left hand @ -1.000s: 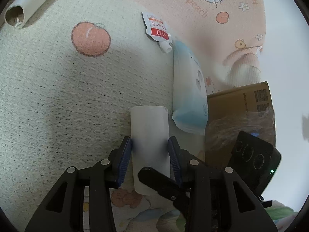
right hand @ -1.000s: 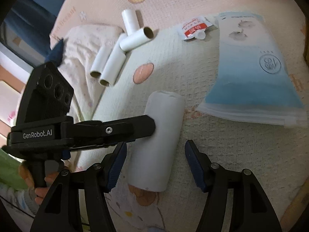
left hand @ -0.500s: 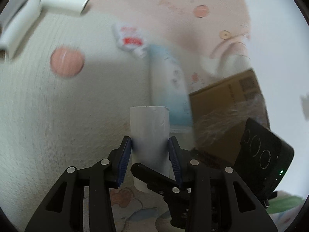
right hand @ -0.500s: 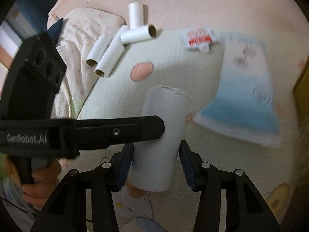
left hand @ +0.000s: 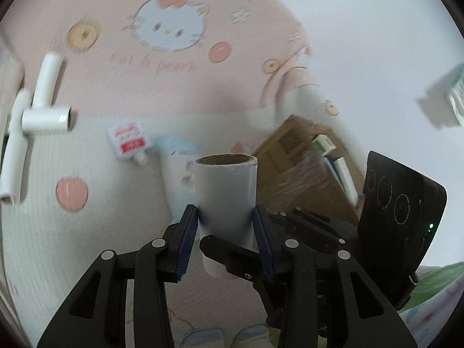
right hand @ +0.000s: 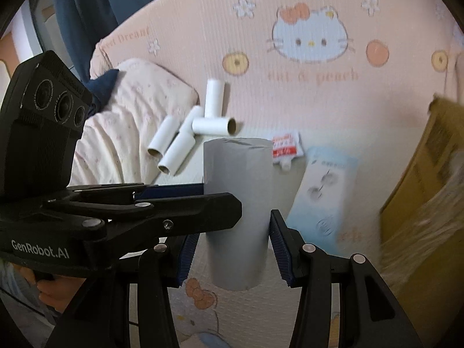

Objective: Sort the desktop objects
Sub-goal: 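Lift the upright tube with both grippers and carry it over the box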

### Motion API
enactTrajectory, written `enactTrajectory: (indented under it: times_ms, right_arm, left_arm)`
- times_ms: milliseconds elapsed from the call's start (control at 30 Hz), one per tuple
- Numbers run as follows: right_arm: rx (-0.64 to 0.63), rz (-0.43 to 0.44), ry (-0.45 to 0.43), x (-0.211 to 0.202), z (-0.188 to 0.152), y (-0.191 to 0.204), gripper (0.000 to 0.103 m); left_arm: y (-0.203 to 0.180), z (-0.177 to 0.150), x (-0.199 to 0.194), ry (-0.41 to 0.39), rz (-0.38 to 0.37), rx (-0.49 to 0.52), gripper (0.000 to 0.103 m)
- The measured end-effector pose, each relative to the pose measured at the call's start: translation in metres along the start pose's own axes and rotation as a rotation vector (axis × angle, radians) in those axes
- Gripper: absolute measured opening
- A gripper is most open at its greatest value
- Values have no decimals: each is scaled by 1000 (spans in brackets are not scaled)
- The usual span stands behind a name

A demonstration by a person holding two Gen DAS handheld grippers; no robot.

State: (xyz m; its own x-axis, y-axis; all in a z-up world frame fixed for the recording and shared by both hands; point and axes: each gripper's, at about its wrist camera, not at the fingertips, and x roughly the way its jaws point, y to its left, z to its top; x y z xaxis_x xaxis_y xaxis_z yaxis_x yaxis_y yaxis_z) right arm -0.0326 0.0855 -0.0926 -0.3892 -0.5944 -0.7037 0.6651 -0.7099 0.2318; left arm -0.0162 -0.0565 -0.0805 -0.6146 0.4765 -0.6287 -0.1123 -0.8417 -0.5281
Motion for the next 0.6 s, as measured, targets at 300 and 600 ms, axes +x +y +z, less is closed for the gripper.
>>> enactTrajectory:
  times_ms: [300, 600]
  right_arm:
    - [-14, -110, -100, -52, 20, -14, 42]
    - [23, -181, -185, -100, 40, -47, 42]
  left_arm:
    - [-55, 28, -5, -50, -27, 172, 43]
    - [-111, 63, 10, -66, -93, 286, 43]
